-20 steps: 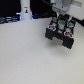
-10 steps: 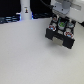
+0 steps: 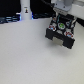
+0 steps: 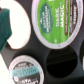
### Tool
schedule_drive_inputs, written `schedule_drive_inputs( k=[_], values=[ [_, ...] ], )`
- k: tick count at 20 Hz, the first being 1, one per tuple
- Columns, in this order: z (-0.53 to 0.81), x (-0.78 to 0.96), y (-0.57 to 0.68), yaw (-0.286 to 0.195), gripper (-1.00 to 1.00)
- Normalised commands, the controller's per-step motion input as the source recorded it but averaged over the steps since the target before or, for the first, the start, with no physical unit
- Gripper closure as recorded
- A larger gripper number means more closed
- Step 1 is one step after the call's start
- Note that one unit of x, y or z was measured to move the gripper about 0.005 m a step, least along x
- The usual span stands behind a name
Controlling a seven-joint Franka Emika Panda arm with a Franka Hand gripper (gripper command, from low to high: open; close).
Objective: Open the kcup holder, insert the kcup into the holder, and close the kcup holder
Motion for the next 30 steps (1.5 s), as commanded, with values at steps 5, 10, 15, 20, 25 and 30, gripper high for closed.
schedule_drive_inputs(
  k=[5,10,15,20,25,30],
  values=[
    [0.44,0.39,-0.35,0.104,-1.0],
    [0.3,0.48,-0.43,0.07,-1.0],
    [0.13,0.57,-0.43,0.038,-1.0],
    [0.03,0.57,-0.37,0.037,-1.0],
    [0.02,0.65,-0.28,0.046,-1.0],
    [-0.02,0.64,-0.09,0.066,-1.0]
  ],
)
